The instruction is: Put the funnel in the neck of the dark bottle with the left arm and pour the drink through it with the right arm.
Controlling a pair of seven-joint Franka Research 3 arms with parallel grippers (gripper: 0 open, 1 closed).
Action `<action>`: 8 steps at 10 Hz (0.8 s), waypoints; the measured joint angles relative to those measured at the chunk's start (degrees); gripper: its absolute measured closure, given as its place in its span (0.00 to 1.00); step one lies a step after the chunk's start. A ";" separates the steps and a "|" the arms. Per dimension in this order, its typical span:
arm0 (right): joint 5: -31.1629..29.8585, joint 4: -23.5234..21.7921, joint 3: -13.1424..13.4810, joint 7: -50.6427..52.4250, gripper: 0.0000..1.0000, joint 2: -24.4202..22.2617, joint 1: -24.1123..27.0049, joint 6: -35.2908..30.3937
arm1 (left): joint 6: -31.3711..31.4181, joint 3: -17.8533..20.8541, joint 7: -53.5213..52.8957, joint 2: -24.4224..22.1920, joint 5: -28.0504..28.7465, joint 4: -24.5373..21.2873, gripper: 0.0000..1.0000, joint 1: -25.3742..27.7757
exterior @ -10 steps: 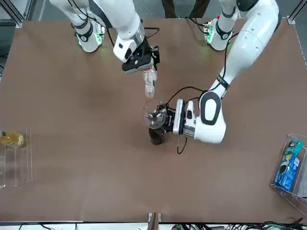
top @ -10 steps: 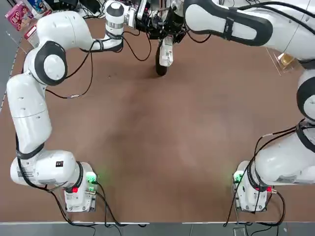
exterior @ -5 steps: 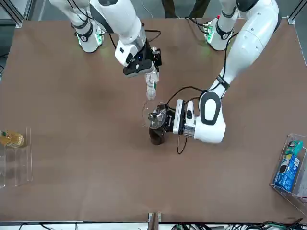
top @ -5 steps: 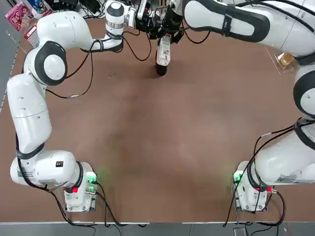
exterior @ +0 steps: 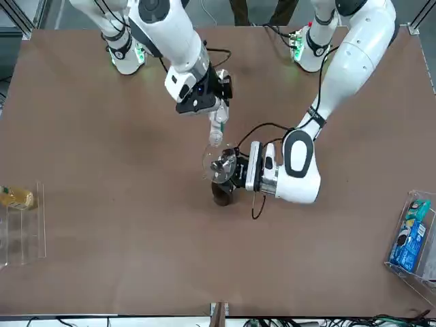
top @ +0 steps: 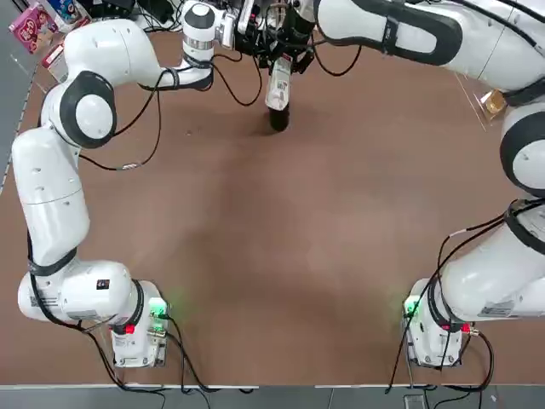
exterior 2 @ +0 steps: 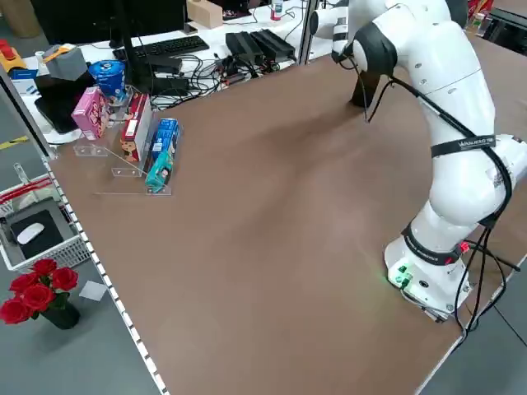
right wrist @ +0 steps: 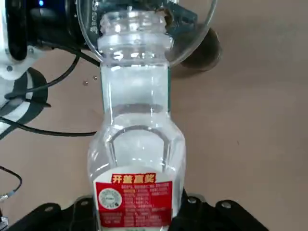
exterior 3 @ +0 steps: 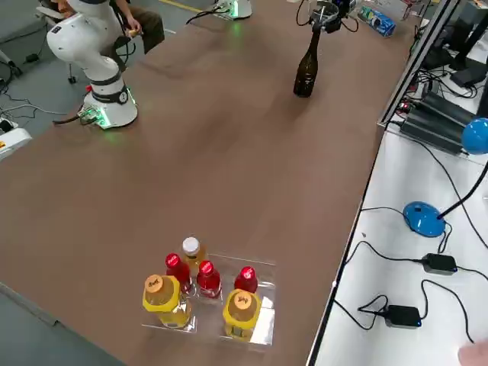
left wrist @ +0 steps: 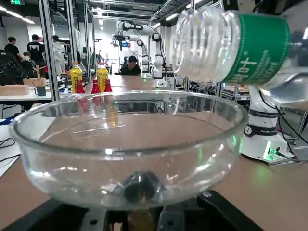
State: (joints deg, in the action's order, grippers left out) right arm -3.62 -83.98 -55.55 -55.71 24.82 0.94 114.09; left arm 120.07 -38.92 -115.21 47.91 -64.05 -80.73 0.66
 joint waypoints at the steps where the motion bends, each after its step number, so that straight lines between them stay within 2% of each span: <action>1: 0.00 0.46 -0.01 -1.36 0.48 0.39 -0.12 0.00 | 0.01 0.00 0.00 0.00 0.00 0.00 0.89 0.00; 8: 0.01 2.35 -0.98 -5.46 0.48 1.67 -0.55 -0.02 | 0.03 0.00 0.00 0.00 0.00 0.01 0.89 0.00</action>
State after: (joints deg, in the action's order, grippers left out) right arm -3.61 -81.63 -56.53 -61.17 26.50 0.39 114.06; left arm 120.10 -38.92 -115.21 47.91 -64.05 -80.73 0.65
